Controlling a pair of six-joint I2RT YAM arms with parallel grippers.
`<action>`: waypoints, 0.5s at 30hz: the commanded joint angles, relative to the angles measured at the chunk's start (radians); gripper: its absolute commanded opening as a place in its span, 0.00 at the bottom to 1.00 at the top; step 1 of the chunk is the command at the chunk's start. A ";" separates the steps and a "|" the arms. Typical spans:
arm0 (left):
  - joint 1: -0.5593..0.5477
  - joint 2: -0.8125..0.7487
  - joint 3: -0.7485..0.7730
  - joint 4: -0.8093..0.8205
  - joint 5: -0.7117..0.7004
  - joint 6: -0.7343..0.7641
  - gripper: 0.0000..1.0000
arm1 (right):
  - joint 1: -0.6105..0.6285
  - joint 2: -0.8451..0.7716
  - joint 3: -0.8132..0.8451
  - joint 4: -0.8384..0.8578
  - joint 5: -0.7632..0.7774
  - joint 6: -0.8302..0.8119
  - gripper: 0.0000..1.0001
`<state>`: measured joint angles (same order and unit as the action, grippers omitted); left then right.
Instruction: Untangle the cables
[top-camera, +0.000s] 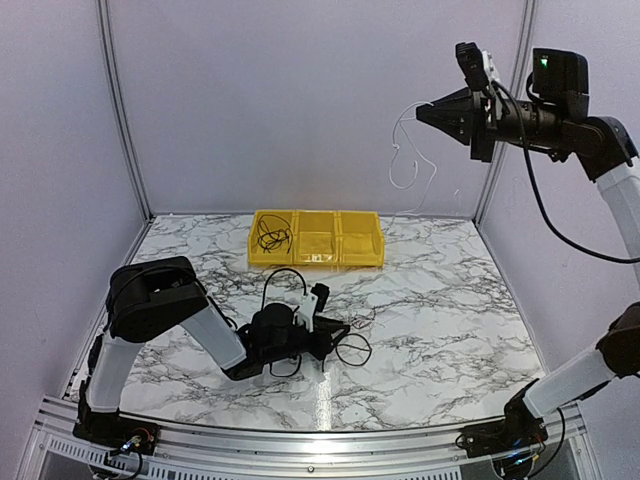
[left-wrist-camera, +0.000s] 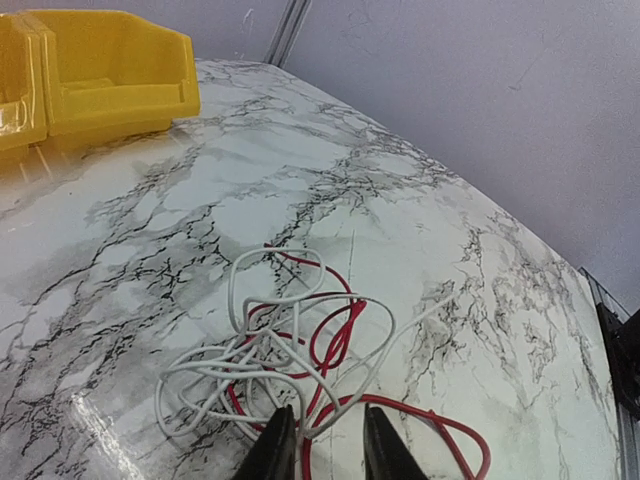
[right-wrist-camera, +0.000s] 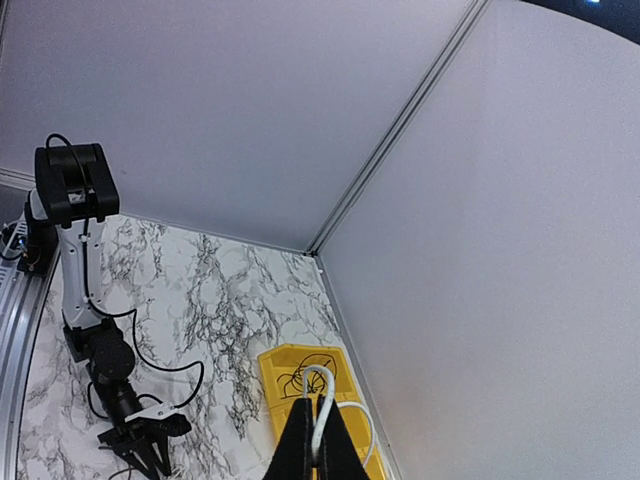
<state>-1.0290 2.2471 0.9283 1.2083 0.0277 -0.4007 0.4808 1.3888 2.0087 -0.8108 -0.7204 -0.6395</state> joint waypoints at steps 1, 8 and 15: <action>0.003 -0.095 -0.051 0.062 -0.060 0.019 0.32 | -0.006 -0.022 -0.054 0.018 -0.023 0.023 0.00; 0.002 -0.287 -0.154 0.075 -0.100 0.048 0.46 | -0.005 -0.082 -0.237 0.058 -0.048 0.022 0.00; 0.001 -0.454 -0.218 -0.077 -0.227 0.054 0.54 | -0.005 -0.093 -0.397 0.119 -0.090 0.038 0.00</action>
<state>-1.0294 1.8729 0.7399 1.2251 -0.0990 -0.3698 0.4797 1.3121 1.6566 -0.7525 -0.7666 -0.6262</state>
